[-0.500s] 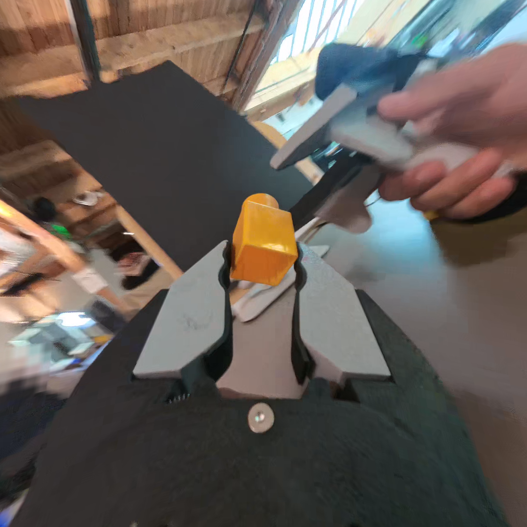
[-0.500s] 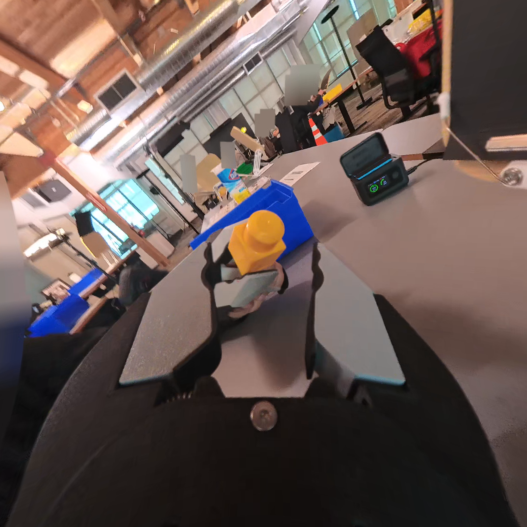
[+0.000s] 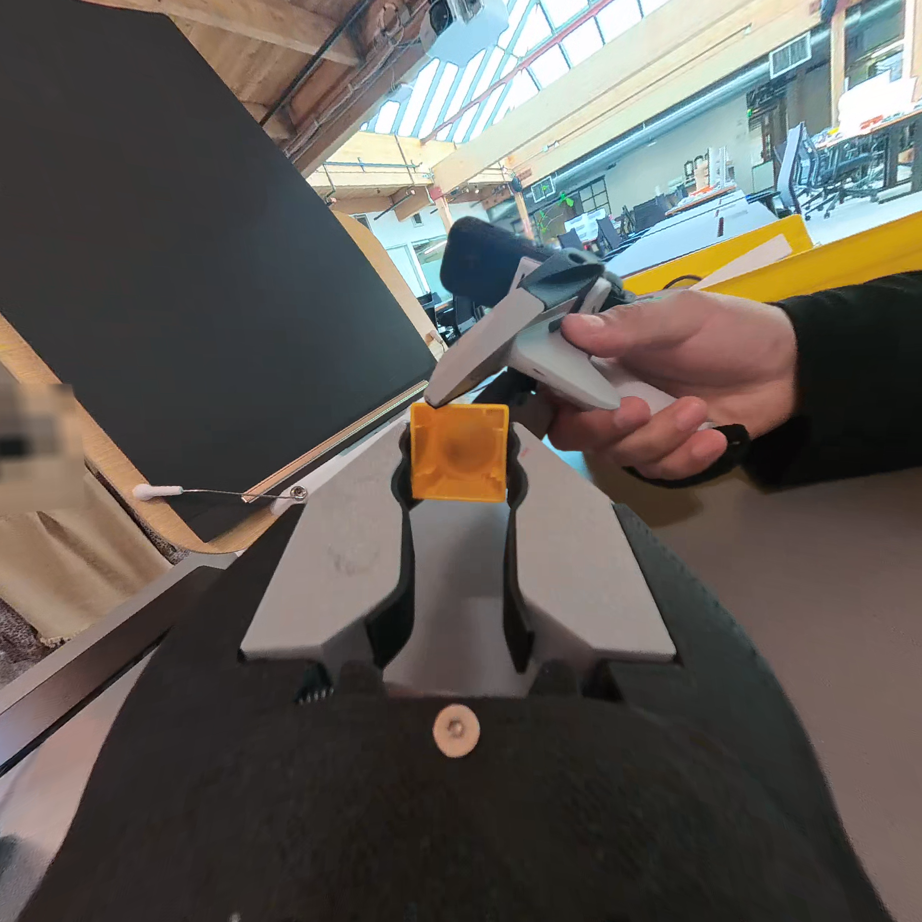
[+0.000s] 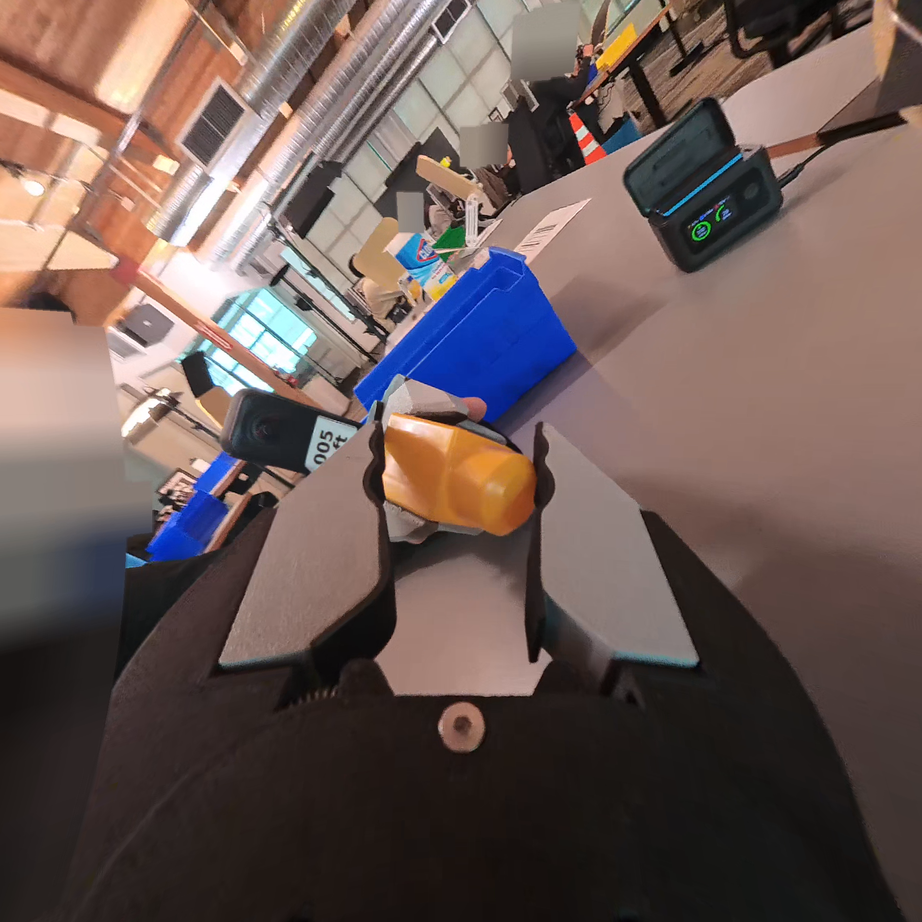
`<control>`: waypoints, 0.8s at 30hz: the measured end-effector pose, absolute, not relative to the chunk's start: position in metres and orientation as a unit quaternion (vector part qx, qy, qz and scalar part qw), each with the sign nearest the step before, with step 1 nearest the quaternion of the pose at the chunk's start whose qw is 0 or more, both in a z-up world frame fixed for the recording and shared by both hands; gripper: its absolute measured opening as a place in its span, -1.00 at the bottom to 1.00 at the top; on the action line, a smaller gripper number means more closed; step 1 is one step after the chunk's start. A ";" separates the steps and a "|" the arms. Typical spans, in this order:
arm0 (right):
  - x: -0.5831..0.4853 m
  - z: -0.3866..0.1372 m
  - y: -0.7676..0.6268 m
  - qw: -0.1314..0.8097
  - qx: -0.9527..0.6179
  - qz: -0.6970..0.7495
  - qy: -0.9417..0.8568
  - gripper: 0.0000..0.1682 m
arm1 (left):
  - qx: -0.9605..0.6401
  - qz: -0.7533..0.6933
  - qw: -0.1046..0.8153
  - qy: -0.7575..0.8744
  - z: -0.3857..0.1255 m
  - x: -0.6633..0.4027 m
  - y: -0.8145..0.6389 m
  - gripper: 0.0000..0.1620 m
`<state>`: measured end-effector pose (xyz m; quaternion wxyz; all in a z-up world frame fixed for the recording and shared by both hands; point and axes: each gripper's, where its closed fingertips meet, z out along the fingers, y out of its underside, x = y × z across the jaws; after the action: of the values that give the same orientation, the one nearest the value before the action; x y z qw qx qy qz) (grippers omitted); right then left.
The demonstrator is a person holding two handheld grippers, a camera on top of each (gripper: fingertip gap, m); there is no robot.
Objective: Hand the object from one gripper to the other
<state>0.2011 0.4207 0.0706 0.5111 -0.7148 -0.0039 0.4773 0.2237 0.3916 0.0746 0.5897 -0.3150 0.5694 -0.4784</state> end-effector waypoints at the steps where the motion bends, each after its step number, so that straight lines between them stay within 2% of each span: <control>1: 0.201 0.070 0.421 0.507 -0.711 0.487 -0.002 -0.33 | -0.313 -0.475 0.591 0.572 0.074 0.224 0.391 -0.58; 6: 0.200 0.071 0.417 0.484 -0.694 0.533 0.008 -0.30 | -0.286 -0.435 0.631 0.575 0.078 0.222 0.391 -0.58; 9: 0.191 0.074 0.410 0.439 -0.666 0.603 0.012 -0.32 | -0.269 -0.417 0.661 0.562 0.086 0.219 0.392 -0.59; 10: 0.188 0.074 0.408 0.422 -0.658 0.624 0.014 -0.35 | -0.266 -0.408 0.667 0.564 0.085 0.220 0.392 -0.58; 11: 0.184 0.075 0.405 0.407 -0.646 0.646 0.013 -0.48 | -0.263 -0.400 0.670 0.567 0.083 0.220 0.393 -0.58; 14: 0.184 0.074 0.406 0.399 -0.645 0.651 0.018 -0.52 | -0.287 -0.402 0.655 0.572 0.078 0.223 0.396 -0.58; 19: 0.202 0.064 0.419 0.479 -0.716 0.507 0.002 -0.58 | -0.337 -0.424 0.608 0.580 0.066 0.227 0.404 -0.51; 22: 0.229 0.065 0.424 0.551 -0.758 0.346 -0.036 -0.58 | -0.360 -0.486 0.552 0.574 0.068 0.221 0.403 -0.41; 24: 0.243 0.066 0.423 0.586 -0.778 0.203 -0.100 -0.58 | -0.378 -0.529 0.503 0.570 0.068 0.218 0.401 -0.41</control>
<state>0.2426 0.4229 0.0663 0.5856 -0.7785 -0.0997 0.2027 0.2177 0.4010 0.0679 0.5028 -0.3779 0.5696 -0.5291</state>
